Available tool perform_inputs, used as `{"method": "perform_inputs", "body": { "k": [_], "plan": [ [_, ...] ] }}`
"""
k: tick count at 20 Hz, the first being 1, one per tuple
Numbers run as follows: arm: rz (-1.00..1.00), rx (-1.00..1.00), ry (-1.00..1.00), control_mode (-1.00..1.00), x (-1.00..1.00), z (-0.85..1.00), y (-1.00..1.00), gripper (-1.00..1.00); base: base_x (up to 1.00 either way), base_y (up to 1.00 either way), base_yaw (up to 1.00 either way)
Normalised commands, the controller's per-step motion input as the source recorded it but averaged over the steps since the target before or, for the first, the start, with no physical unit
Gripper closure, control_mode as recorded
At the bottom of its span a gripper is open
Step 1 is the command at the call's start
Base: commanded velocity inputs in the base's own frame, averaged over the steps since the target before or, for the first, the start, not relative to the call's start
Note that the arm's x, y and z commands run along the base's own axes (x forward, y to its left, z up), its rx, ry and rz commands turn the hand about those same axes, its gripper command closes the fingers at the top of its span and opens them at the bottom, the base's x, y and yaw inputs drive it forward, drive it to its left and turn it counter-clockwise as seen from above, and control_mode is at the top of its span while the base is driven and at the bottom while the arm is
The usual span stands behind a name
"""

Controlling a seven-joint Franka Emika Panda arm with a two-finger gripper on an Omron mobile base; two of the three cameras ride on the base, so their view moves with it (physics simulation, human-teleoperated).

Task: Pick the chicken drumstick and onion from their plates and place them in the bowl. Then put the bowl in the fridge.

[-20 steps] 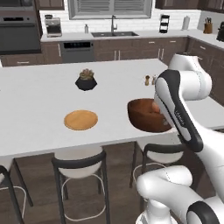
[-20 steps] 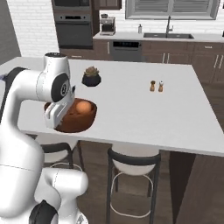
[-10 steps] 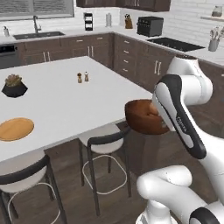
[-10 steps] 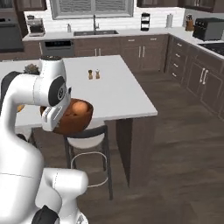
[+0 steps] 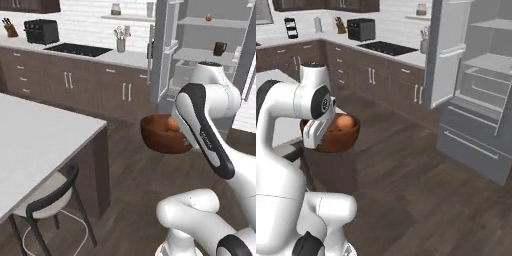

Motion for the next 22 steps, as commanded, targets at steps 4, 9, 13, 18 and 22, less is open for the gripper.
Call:
{"method": "perform_inputs", "body": {
  "k": [4,9,13,18,22],
  "plan": [
    [0.00,0.00,0.00,1.00,0.00,0.00,0.00,1.00,0.04,0.00,-0.88],
    [0.00,0.00,0.00,1.00,0.00,0.00,0.00,1.00,0.41,0.01,-0.76],
    [0.00,0.00,0.00,1.00,0.00,0.00,0.00,1.00,0.89,0.42,-0.43],
    [0.00,0.00,0.00,1.00,0.00,0.00,0.00,1.00,0.82,0.73,-0.12],
    [0.00,0.00,0.00,1.00,0.00,0.00,0.00,1.00,0.83,0.59,-0.07]
  ]
}}
